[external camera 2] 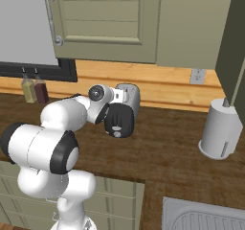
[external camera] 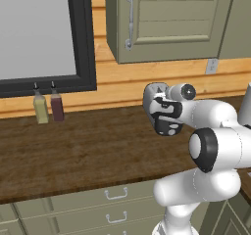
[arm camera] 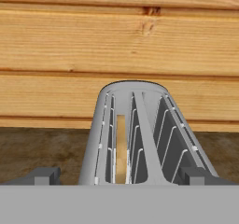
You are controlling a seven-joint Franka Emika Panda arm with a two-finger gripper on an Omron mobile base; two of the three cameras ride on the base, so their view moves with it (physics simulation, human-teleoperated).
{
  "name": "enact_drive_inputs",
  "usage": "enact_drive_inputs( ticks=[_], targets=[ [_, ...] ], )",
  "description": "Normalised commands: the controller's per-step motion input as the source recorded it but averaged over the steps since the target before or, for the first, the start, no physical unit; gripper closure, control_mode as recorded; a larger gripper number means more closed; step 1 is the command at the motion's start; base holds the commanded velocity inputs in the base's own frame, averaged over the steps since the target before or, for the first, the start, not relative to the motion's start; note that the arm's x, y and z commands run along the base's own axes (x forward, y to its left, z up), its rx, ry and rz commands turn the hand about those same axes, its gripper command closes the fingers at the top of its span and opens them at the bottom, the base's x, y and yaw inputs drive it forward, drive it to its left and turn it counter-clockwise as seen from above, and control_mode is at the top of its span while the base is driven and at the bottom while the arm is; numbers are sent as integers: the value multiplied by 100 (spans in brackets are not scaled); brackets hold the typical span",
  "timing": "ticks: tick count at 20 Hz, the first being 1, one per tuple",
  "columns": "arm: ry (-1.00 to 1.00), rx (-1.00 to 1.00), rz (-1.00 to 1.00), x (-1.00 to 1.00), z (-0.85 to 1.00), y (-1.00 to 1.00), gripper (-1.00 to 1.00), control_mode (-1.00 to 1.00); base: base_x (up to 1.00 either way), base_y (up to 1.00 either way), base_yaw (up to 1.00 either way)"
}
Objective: Start the toaster. Once the lever pops up, take the bread to the plate on the dining counter.
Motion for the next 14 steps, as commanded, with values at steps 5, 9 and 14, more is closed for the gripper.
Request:
enact_drive_inputs(
  ticks=[5,9,14],
  targets=[
    [0,0,0,0,0,0,-100,-100,0,0,0],
    [0,0,0,0,0,0,-100,-100,0,0,0],
    [0,0,0,0,0,0,-100,-100,0,0,0]
  ],
)
